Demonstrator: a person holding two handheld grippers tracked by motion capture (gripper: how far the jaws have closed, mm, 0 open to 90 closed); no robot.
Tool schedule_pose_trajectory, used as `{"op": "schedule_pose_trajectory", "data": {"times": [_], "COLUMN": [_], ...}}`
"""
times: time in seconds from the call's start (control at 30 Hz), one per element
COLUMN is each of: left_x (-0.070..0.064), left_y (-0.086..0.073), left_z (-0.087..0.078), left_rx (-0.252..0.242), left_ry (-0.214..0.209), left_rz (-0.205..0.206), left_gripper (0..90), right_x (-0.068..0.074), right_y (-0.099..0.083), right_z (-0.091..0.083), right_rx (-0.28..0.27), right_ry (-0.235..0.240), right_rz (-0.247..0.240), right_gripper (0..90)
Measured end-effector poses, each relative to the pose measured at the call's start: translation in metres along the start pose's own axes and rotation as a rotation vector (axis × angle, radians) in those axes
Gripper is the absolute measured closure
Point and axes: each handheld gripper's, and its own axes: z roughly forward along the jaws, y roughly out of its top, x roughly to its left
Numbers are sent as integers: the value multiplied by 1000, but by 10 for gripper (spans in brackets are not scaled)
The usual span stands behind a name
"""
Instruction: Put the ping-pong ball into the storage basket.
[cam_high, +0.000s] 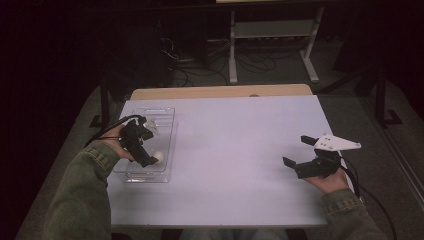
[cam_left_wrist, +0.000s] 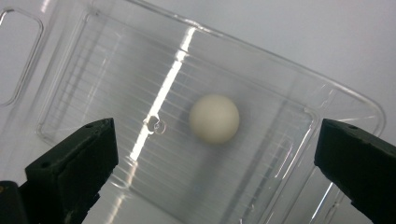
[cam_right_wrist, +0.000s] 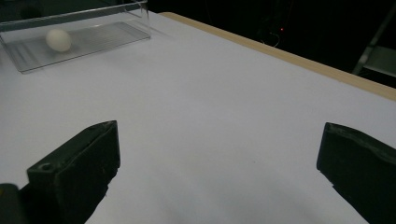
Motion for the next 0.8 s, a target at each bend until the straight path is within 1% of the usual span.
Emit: {"op": "schedule_pose_trajectory", "data": {"times": [0.1, 0.13, 0.2, 0.3, 0.33, 0.47, 0.6, 0.67, 0.8], "left_x": [-1, -2, -3, -5, -5, -5, -5, -5, -8], "left_y": [-1, -1, -2, -2, -2, -2, -5, -7, -10], "left_z": [0, 0, 0, 0, 0, -4, -9, -10, -10], "left_rx": [-21, -38, -69, -86, -89, -129, -193, -239, -265], "left_ry": [10, 28, 31, 40, 40, 42, 44, 41, 44], "left_rz": [-5, -4, -24, -26, -26, -39, -66, -85, -98], "left_gripper": [0, 0, 0, 0, 0, 0, 0, 0, 0], "right_x": [0, 0, -1, -1, -1, -1, -1, -1, -1], "right_y": [0, 0, 0, 0, 0, 1, 0, 1, 1], "right_z": [0, 0, -1, -2, -3, -3, -3, -3, -3], "right_rx": [0, -1, -6, -9, -11, -13, -12, -14, -13], "right_ry": [-1, -2, -5, -6, -7, -7, -7, -6, -5], "right_rz": [-1, 3, 4, 6, 7, 8, 7, 5, 7], "right_gripper": [0, 0, 0, 0, 0, 0, 0, 0, 0]}}
